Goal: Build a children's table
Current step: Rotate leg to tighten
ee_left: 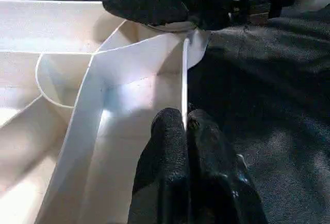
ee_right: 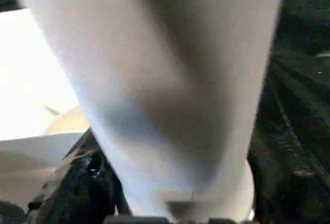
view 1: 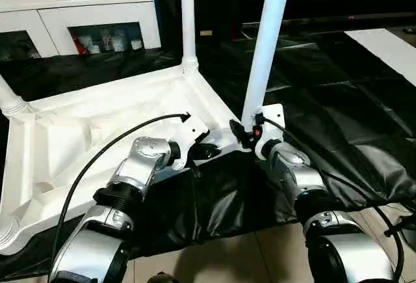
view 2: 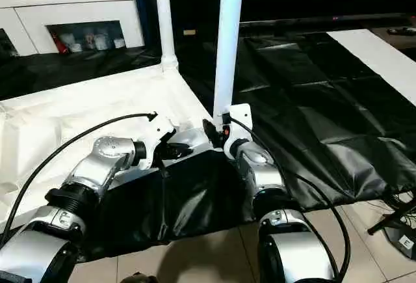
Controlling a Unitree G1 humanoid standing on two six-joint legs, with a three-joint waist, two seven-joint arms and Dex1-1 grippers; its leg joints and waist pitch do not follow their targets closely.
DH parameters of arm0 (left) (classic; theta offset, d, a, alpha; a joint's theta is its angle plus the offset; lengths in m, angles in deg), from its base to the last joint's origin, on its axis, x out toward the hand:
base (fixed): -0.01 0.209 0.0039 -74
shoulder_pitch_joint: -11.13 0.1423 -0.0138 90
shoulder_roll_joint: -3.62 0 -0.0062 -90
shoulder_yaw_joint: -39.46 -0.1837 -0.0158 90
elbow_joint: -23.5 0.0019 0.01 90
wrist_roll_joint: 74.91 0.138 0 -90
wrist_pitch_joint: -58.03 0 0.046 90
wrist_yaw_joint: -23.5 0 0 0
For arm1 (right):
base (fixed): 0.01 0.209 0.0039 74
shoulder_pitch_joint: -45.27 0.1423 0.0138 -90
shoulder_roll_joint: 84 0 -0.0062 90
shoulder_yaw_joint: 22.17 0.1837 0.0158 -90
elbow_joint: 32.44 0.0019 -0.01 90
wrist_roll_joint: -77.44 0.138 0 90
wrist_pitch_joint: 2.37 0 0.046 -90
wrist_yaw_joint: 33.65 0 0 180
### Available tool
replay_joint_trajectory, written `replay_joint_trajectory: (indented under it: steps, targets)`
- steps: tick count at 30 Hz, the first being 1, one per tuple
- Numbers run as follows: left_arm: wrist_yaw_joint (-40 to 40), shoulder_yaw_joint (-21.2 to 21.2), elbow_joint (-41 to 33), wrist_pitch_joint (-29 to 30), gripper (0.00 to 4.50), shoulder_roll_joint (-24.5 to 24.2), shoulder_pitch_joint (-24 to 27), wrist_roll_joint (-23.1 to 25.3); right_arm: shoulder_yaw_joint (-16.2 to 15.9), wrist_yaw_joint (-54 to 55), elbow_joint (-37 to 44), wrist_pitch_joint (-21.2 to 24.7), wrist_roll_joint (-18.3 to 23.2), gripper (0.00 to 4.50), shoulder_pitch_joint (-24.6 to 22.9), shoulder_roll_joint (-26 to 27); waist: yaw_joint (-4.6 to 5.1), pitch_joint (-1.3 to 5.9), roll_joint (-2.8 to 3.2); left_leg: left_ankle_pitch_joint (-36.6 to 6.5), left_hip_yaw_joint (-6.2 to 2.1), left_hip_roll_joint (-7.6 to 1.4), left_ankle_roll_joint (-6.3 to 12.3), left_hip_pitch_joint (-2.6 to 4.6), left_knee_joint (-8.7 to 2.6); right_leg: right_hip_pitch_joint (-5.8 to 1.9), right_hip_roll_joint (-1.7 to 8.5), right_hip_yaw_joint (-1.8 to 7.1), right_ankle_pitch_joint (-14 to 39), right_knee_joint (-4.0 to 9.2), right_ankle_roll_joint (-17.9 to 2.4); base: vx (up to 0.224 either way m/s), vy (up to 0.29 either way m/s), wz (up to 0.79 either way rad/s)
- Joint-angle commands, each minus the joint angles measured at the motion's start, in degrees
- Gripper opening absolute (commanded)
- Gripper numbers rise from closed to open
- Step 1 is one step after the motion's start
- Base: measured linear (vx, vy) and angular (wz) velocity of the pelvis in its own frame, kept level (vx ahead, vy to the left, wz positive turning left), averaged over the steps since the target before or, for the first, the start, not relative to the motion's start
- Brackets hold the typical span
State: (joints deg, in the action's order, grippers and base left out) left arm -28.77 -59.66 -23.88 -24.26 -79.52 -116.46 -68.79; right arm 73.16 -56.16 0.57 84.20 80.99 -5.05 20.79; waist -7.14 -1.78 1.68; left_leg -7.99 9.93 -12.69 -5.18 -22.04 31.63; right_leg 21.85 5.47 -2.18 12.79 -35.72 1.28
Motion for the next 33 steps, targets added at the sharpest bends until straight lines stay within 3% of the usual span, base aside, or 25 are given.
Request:
replay_joint_trajectory:
  steps: [1,5,10,11,14,19,23,33]
  targets:
    - [-1.39,-2.72,-2.17,-3.02,0.00,3.33,-0.03,-1.94,-5.17,-6.89,-2.82,1.32,-0.79,3.46,0.18,4.60,0.17,2.71,-0.52,-18.39,0.21,-0.14,-0.21,1.00,-3.77,-1.26,2.11,1.25,11.59,5.35,-9.90,0.000,0.000,0.00]
    - [-6.08,-2.92,-4.10,-3.74,0.00,0.76,1.50,-3.03,-5.51,-12.37,-1.47,-0.30,-0.03,3.88,-0.66,2.44,0.57,2.77,-0.42,-18.14,0.18,-0.23,0.17,0.82,-3.79,-1.38,2.08,1.22,10.82,5.31,-10.17,0.000,0.000,0.00]
    - [-13.78,-2.40,-5.78,-4.86,0.00,-3.15,2.83,-5.19,-7.63,-23.13,1.26,-1.62,-0.83,4.33,-2.51,-2.55,0.44,3.13,-0.32,-13.61,0.46,-0.22,1.66,0.66,-3.14,-1.84,1.61,0.91,1.92,4.32,-12.45,0.000,0.000,0.00]
    - [-15.65,-2.34,-6.38,-4.85,0.00,-4.18,3.10,-5.69,-8.25,-25.31,1.75,-2.27,-1.49,4.38,-2.84,-4.07,0.39,3.35,-0.16,-11.56,0.52,-0.28,2.69,0.61,-2.89,-1.95,1.63,0.84,-2.30,3.89,-13.63,0.000,0.000,0.00]
    - [-18.09,-2.16,-6.89,-4.64,0.00,-5.57,3.28,-6.34,-9.06,-28.84,2.67,-2.41,-2.14,4.48,-3.30,-6.27,0.45,3.43,-0.19,-10.01,0.59,-0.20,3.88,0.69,-2.57,-2.02,1.43,0.67,-6.18,3.57,-14.85,0.000,0.000,0.00]
    - [-21.53,-1.71,-6.37,-4.81,0.00,-7.55,2.86,-7.06,-11.39,-39.49,6.08,-0.70,-1.02,4.48,-4.79,-10.18,0.14,3.35,-0.16,-10.96,0.71,-0.29,4.87,0.81,-2.46,-2.03,1.54,0.66,-5.05,3.72,-15.54,0.000,0.000,0.00]
    - [-24.62,-2.22,-5.62,-5.36,0.00,-9.45,2.55,-7.38,-12.57,-45.92,7.15,0.47,-0.26,4.13,-4.75,-12.28,-0.15,3.26,-0.15,-12.85,0.64,-0.45,3.91,0.93,-2.63,-1.95,1.70,0.74,-2.22,3.80,-15.70,0.000,0.000,0.00]
    - [-29.35,-3.59,-5.51,-5.64,0.00,-11.16,2.25,-7.42,-15.74,-52.97,7.47,1.77,-1.92,3.25,-3.68,-14.29,-0.86,3.43,-0.33,-11.44,0.63,-0.46,3.82,1.03,-2.40,-1.93,1.67,0.71,-4.72,3.38,-16.48,0.000,0.000,0.00]
